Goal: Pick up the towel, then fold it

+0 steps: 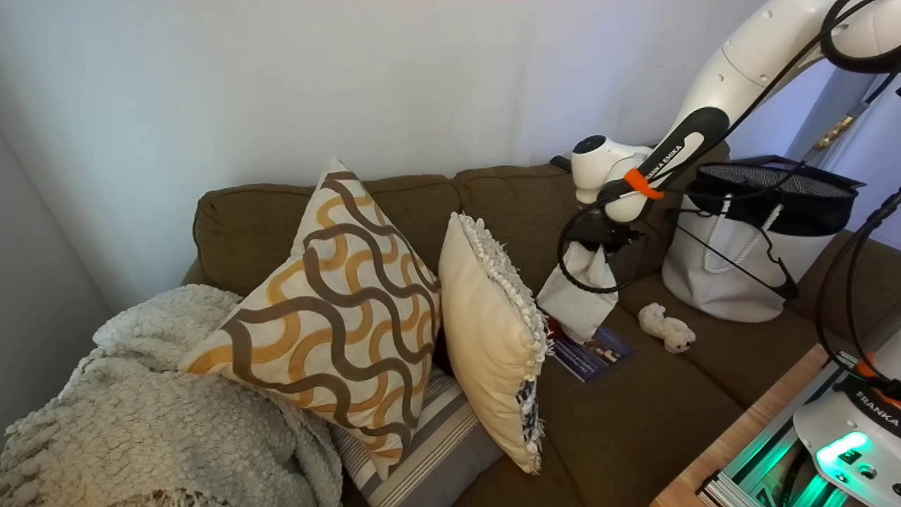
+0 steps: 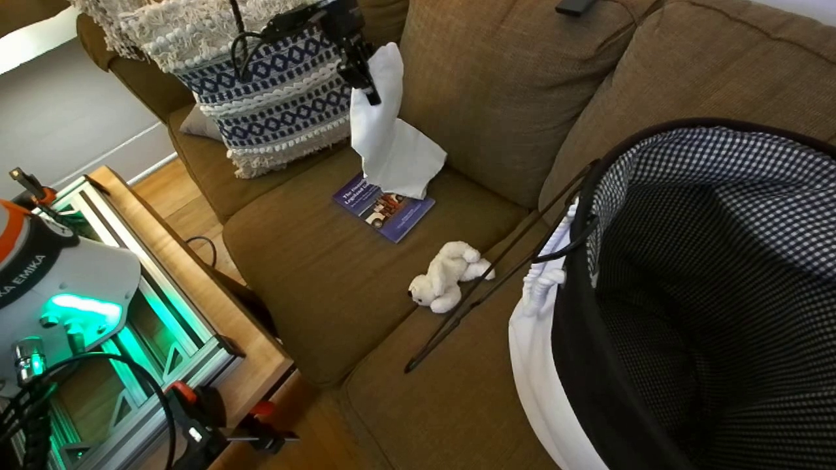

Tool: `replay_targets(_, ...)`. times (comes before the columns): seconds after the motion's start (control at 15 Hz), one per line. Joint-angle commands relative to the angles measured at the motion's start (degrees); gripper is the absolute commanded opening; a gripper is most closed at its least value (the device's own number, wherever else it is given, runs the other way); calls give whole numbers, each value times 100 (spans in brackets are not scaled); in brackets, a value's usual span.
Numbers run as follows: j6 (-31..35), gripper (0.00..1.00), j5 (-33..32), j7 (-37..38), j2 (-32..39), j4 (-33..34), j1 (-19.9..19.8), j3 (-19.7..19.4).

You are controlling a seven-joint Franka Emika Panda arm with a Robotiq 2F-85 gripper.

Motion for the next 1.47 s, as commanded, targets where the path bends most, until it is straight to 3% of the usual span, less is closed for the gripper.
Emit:
replay_targets(0.0,491,1,252,12,-773,-592,-321,-607)
replay_targets(0.4,438,1,-425,623,-2196,-553,-440,-1497)
replay_targets(0.73,57,1,-1292,1591,-2538,-360,-745,-1114)
replay_targets(1.07,178,1,-1055,1631,-1474,-351,-839,-643)
replay_targets(1.4,588,1,-109,609,60,-228,-750,-168)
